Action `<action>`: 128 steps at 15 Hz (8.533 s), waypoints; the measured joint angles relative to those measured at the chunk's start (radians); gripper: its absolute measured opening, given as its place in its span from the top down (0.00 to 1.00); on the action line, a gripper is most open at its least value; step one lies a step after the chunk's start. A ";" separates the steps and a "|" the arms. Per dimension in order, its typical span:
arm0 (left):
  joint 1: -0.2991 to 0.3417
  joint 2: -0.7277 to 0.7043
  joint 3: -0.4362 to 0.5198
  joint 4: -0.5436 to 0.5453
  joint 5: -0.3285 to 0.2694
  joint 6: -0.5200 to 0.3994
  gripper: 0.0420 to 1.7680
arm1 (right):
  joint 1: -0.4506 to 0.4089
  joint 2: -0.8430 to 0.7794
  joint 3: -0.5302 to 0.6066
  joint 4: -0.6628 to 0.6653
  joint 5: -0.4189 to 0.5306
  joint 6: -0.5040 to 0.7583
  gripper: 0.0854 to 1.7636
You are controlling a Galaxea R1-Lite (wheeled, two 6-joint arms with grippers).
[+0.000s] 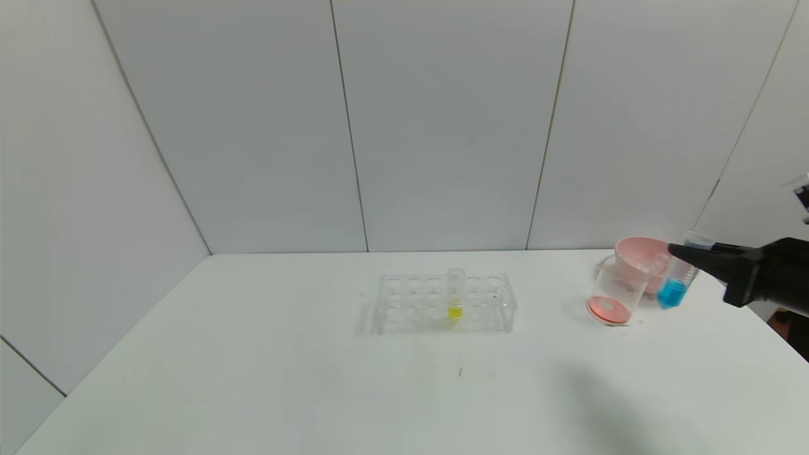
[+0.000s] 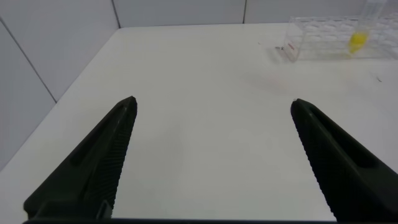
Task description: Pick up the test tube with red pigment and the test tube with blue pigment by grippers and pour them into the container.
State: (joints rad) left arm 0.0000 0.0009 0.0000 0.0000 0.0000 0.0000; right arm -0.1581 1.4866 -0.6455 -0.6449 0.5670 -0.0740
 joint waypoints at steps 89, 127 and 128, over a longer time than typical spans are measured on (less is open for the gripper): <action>0.000 0.000 0.000 0.000 0.000 0.000 0.00 | 0.277 0.669 -1.355 1.428 -1.158 -1.507 0.75; 0.000 0.000 0.000 0.000 0.000 0.000 0.00 | 0.162 0.209 -0.135 -0.218 -0.534 0.138 0.75; 0.000 0.000 0.000 0.000 0.000 0.000 0.00 | 0.154 0.206 -0.120 -0.224 -0.534 0.134 0.75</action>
State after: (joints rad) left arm 0.0000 0.0009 0.0000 0.0000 0.0000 0.0000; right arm -0.0038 1.6930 -0.7653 -0.8685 0.0334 0.0596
